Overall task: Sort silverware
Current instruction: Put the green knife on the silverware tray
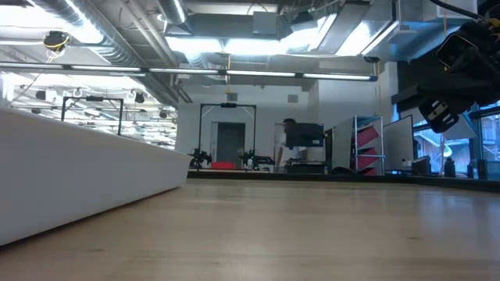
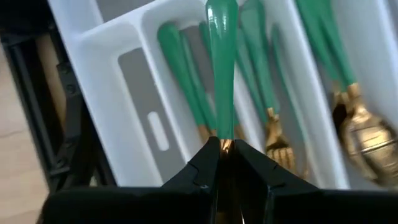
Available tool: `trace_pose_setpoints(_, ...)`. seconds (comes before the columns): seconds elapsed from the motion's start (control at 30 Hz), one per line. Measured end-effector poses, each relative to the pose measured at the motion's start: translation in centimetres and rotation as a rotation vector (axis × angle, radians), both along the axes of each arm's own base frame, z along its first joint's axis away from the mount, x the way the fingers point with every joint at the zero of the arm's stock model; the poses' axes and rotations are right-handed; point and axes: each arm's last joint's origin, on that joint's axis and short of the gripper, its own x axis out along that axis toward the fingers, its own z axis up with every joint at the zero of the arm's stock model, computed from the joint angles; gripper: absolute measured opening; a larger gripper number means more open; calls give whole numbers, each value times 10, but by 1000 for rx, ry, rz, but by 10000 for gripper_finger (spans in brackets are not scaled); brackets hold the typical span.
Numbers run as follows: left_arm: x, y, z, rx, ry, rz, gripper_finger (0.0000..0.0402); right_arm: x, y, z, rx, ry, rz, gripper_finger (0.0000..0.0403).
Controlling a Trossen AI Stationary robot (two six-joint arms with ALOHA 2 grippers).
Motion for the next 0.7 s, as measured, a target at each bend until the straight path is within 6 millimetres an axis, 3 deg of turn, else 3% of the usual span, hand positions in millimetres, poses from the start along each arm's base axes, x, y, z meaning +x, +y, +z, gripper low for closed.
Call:
trace_pose_setpoints(0.43, 8, -10, -29, 75, 122, 22, 31, 0, 0, 0, 0, 0, 0, 5)
trace_pose_setpoints(0.7, 20, -10, -71, 130, 167, 56, 31, 0, 0, 0, 0, 1, 0, 5)
